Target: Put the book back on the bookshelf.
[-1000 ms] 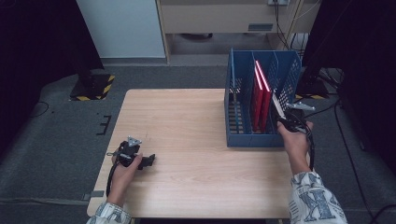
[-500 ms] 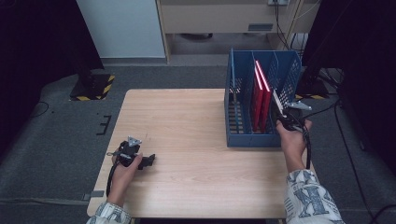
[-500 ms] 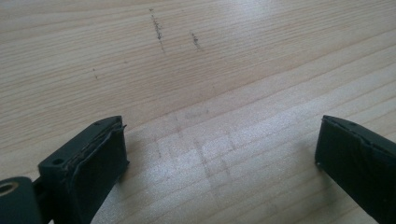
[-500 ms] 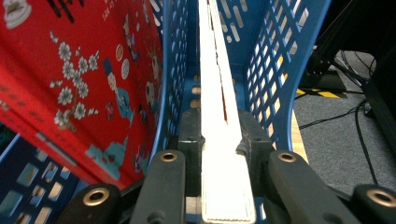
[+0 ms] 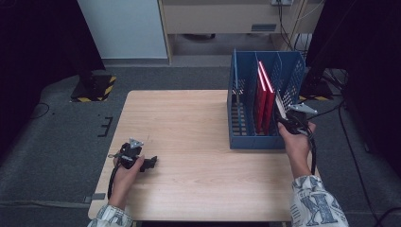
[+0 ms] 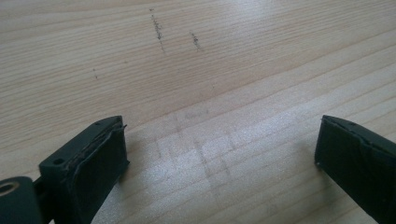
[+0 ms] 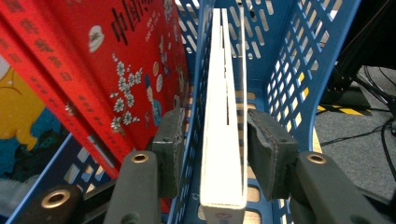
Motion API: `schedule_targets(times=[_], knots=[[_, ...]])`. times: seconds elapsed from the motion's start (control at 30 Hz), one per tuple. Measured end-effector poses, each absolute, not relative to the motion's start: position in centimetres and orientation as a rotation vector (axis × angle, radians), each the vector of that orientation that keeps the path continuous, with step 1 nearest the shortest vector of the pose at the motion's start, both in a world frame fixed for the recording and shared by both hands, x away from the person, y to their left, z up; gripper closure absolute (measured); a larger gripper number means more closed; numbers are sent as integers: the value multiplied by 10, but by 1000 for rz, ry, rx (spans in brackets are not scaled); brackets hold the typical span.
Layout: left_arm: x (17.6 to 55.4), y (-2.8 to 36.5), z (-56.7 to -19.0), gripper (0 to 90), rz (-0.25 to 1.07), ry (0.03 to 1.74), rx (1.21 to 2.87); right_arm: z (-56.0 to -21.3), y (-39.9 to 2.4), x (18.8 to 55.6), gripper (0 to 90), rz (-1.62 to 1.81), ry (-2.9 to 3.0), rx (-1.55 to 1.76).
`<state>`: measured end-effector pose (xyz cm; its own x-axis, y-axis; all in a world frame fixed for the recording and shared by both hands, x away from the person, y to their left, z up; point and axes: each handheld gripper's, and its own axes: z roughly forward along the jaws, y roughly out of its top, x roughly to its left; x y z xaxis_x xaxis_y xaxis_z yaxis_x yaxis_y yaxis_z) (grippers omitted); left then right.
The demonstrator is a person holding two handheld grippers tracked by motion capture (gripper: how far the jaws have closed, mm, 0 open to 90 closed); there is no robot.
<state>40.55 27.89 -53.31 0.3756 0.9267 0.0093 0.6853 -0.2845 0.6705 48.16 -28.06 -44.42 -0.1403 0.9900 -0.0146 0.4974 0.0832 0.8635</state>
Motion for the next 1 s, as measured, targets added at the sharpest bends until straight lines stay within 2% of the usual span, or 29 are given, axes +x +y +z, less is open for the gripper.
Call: schedule_targets(times=[0.43,0.47,0.5,0.53,0.6,0.63,0.87,1.0], knots=[[406,279,-533,18,543,1384,2061,-444,-284,477,479,1022,1708,1479],[406,279,-533,18,543,1385,2060,-444,-284,477,434,1040,1703,1490],[406,279,-533,18,543,1385,2060,-444,-284,477,434,1040,1703,1490],[406,279,-533,18,543,1385,2060,-444,-285,476,384,1042,1697,1479],[406,279,-533,19,542,1385,2059,-443,-285,475,370,1042,1698,1479],[406,279,-533,19,542,1386,2058,-443,-285,474,330,1053,1695,1475],[405,279,-533,19,542,1387,2059,-441,-285,472,215,1101,1688,1458],[405,279,-533,18,542,1386,2060,-441,-286,470,192,1103,1693,1456]])
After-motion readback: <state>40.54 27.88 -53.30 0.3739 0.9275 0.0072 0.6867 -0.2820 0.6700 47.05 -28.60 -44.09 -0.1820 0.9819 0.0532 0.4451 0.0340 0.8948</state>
